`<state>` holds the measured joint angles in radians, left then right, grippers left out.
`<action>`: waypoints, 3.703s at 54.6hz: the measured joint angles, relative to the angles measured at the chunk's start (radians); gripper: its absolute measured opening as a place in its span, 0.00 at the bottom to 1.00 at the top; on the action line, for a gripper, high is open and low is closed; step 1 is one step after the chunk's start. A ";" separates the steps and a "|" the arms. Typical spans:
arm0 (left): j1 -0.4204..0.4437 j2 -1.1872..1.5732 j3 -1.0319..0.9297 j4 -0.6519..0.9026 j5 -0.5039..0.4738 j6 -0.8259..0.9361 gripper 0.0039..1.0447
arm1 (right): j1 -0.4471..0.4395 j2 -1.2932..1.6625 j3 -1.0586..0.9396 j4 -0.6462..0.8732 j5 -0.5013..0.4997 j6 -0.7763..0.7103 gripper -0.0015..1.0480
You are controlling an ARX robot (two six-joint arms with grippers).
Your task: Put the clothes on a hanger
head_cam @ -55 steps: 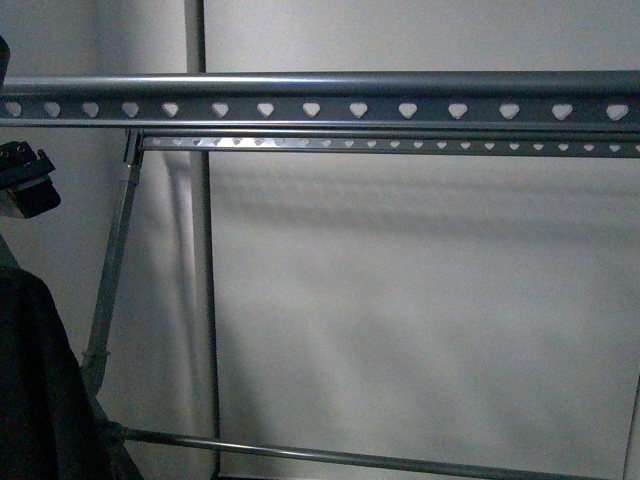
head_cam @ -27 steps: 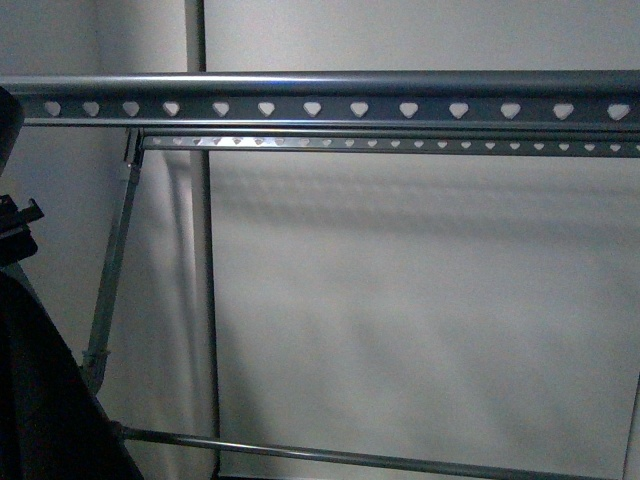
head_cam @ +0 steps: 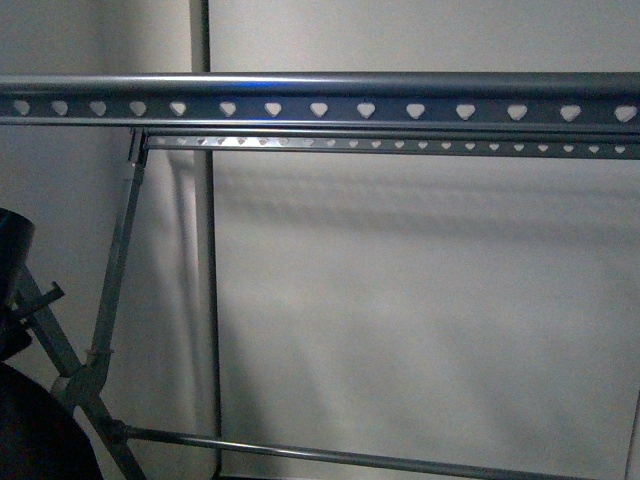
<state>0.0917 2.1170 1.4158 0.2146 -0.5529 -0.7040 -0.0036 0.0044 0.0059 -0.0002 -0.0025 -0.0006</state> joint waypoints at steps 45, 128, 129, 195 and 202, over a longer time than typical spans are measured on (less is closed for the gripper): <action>-0.262 -0.884 -0.718 -0.081 1.216 1.211 0.08 | 0.001 0.000 0.000 0.000 0.000 0.000 0.93; -0.306 -0.521 -0.318 -0.150 1.366 1.997 0.08 | -0.141 1.281 0.888 -0.272 -0.749 -1.286 0.89; -0.306 -0.521 -0.318 -0.150 1.366 1.997 0.08 | -0.138 1.291 0.888 -0.262 -0.746 -1.286 0.87; -0.308 -0.521 -0.308 -0.148 1.383 1.995 0.54 | -0.233 1.366 0.834 -0.182 -0.620 -0.812 0.03; -0.308 -0.522 -0.308 -0.148 1.383 1.995 0.79 | -0.233 1.443 0.819 -0.053 -0.576 -0.707 0.03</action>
<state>-0.2161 1.5951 1.1076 0.0666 0.8299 1.2911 -0.2371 1.4475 0.8253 -0.0532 -0.5789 -0.7078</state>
